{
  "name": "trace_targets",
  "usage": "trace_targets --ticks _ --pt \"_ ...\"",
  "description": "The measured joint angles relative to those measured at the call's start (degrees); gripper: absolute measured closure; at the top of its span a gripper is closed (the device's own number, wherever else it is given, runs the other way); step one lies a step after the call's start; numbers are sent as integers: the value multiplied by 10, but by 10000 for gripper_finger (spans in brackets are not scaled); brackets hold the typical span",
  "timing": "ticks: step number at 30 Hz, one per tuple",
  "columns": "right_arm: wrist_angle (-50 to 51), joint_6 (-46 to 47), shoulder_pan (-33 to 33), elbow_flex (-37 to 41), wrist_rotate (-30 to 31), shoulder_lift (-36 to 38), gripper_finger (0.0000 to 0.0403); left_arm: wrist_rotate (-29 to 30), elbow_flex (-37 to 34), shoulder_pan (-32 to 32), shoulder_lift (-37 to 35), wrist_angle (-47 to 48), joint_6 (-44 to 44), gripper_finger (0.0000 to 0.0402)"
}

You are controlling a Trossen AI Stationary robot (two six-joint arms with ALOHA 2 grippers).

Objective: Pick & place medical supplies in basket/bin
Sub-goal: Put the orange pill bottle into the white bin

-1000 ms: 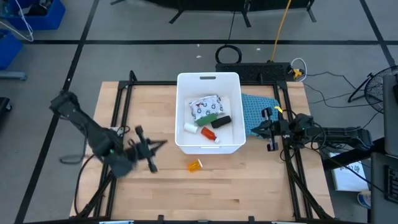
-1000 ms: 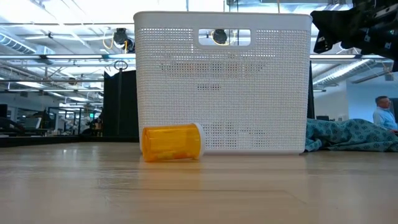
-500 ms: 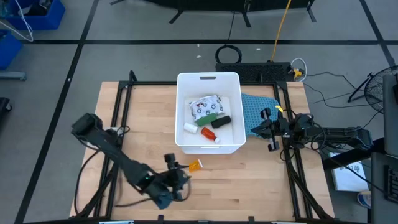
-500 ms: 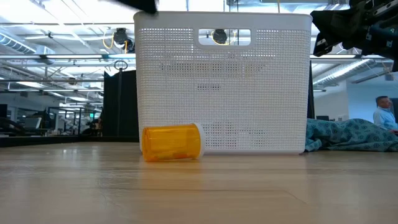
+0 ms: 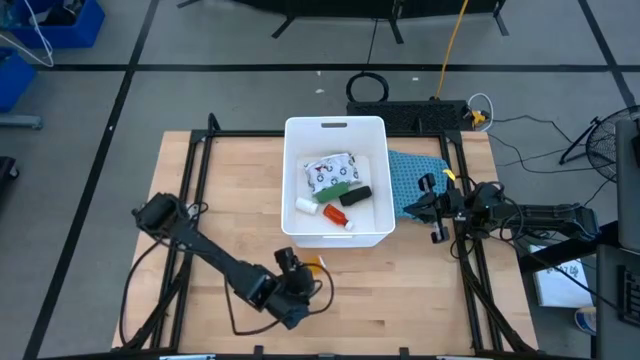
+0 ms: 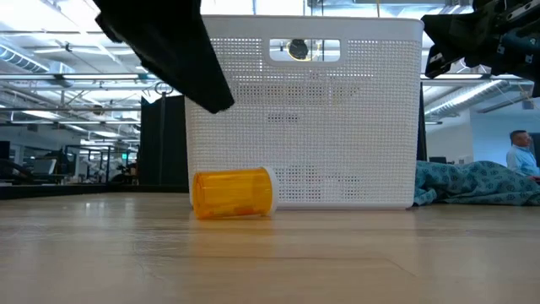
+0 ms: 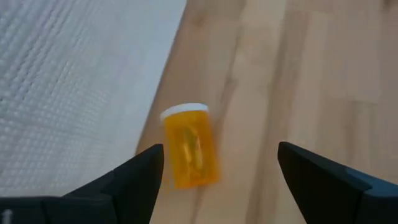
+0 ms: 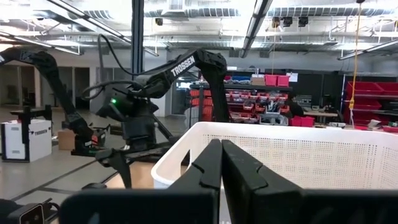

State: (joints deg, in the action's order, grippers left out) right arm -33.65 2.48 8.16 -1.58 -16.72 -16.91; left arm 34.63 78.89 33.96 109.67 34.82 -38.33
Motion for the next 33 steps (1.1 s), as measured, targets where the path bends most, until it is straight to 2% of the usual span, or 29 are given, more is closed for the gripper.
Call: trace_targets --ticks 6,9,12,25,33 --pt "1 -6 0 0 0 -2 403 -40 -8 -37 0 36 -47 82" --pt "0 -8 0 0 0 -2 403 -71 -9 -54 0 40 -51 82" --pt "0 -8 0 0 0 -2 403 -77 -20 -65 -1 26 -41 82" --pt "9 -17 0 0 0 -7 403 -138 -100 -96 0 -95 -3 82" --pt "9 -26 0 0 1 -7 403 -151 -159 -100 0 -193 6 84"
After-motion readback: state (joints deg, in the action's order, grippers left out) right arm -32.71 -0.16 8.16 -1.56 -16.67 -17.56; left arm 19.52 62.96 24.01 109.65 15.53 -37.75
